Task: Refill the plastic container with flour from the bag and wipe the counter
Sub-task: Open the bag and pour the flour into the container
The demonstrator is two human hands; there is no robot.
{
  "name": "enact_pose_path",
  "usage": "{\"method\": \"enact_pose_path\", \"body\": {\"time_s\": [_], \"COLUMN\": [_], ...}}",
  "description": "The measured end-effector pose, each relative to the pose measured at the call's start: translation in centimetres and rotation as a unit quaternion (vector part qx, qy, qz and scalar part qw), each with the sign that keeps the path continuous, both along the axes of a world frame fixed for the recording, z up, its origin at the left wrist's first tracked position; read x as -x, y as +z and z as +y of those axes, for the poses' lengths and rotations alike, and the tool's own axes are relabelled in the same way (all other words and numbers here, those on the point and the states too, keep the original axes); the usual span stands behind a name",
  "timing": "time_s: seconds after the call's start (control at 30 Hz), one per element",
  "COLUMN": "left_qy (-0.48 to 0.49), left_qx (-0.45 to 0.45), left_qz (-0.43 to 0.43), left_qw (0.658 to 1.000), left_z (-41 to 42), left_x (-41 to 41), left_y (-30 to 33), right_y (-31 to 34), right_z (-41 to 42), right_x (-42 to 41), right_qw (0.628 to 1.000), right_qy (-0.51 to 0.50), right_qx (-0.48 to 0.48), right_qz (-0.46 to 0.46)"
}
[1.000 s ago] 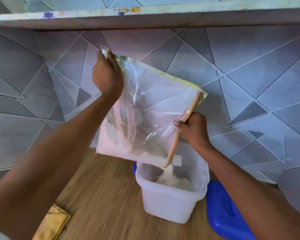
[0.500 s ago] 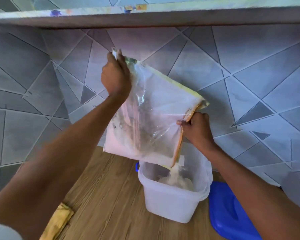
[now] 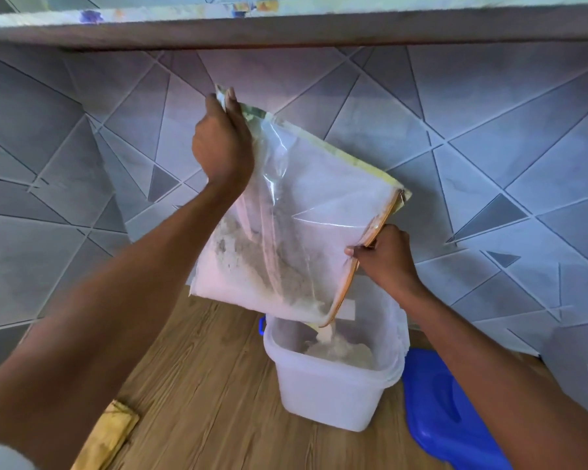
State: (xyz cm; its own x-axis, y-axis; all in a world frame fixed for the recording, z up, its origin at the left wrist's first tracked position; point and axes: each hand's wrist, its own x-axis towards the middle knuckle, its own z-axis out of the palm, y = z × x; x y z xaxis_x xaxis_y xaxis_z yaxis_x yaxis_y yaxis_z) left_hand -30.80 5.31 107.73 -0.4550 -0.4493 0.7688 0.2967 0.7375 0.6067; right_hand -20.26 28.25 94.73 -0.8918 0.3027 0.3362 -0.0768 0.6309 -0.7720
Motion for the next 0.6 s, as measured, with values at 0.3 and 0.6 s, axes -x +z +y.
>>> {"method": "enact_pose_path", "body": {"time_s": [0.3,0.6], "left_qy": [-0.026,-0.072], "left_qx": [-0.023,-0.017], "left_qz": [0.014,0.029], "left_qw": [0.999,0.997], "left_z": [0.8,0.8], "left_x": [-0.1,-0.5], "left_y": [0.3,0.4], "right_y": [3.3,13.6], "right_z": [0.9,-4.6], "right_x": [-2.6,0.8], "right_qw": [0.953,0.934], "right_qy": [-0.128,0.061], "right_qx": [0.042,-0.313], "right_qz": [0.271,0.161]}}
